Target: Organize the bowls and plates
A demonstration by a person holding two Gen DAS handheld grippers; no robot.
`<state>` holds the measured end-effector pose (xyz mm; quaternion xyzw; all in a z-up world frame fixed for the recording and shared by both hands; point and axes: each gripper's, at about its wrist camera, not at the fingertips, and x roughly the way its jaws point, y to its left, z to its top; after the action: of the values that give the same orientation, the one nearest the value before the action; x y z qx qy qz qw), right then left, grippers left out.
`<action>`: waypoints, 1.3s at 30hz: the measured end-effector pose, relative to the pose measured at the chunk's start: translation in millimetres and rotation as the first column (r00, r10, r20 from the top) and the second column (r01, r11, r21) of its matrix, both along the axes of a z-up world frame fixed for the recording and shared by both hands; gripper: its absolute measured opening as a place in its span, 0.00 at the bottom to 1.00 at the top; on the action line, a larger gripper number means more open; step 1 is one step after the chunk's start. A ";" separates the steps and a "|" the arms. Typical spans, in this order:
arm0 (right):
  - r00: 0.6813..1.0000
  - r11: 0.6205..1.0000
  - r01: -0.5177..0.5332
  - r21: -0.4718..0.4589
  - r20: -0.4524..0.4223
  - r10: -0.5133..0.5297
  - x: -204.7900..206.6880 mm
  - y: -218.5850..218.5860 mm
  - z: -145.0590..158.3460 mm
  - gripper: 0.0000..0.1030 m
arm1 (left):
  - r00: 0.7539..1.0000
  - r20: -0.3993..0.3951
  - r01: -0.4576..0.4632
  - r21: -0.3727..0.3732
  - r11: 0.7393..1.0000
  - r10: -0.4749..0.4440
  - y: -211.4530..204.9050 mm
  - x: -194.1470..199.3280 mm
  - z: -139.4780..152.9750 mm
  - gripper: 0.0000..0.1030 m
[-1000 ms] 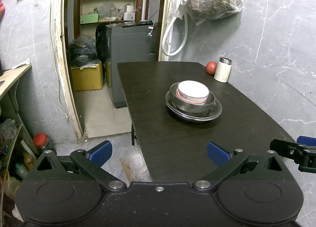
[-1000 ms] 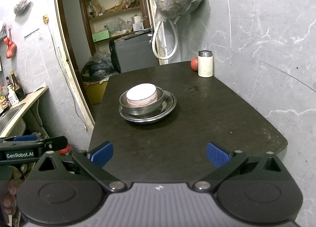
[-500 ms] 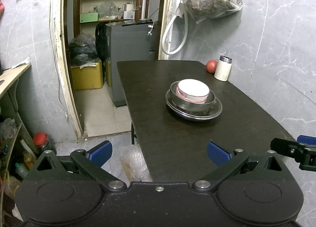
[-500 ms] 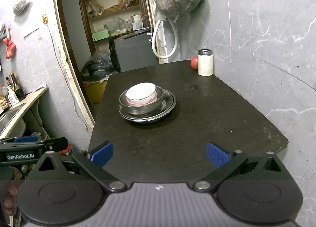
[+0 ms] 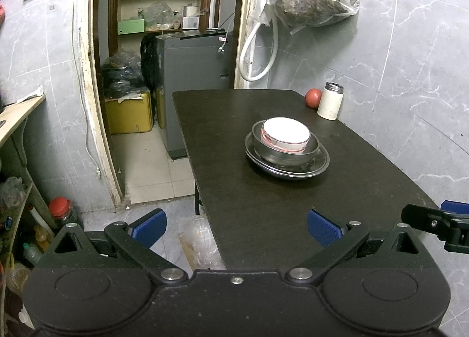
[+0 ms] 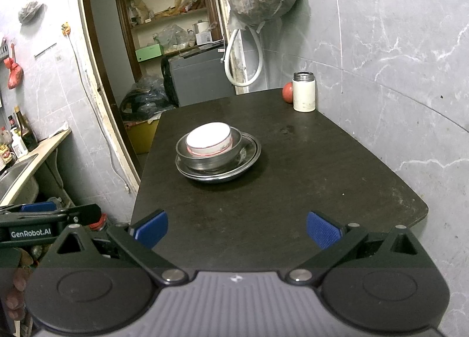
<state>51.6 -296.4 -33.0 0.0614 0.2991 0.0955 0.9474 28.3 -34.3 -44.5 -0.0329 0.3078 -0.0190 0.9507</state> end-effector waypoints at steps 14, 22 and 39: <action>1.000 1.000 0.001 0.001 0.000 -0.001 0.3 -0.2 0.1 1.00 | 1.000 -0.001 0.001 0.001 1.000 -0.001 -1.2 1.4 0.7 0.99; 1.000 1.000 0.002 0.003 0.000 -0.002 0.0 -0.5 -0.9 1.00 | 1.000 -0.001 0.001 0.001 1.000 -0.001 -0.8 1.4 0.4 0.99; 1.000 1.000 0.002 0.008 -0.002 -0.002 2.0 -1.1 -1.7 1.00 | 1.000 -0.005 0.002 0.005 1.000 -0.002 0.0 2.5 -1.0 0.99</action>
<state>53.5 -297.5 -34.7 0.0655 0.2998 0.0956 0.9469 30.8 -34.3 -45.5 -0.0302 0.3101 -0.0190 0.9500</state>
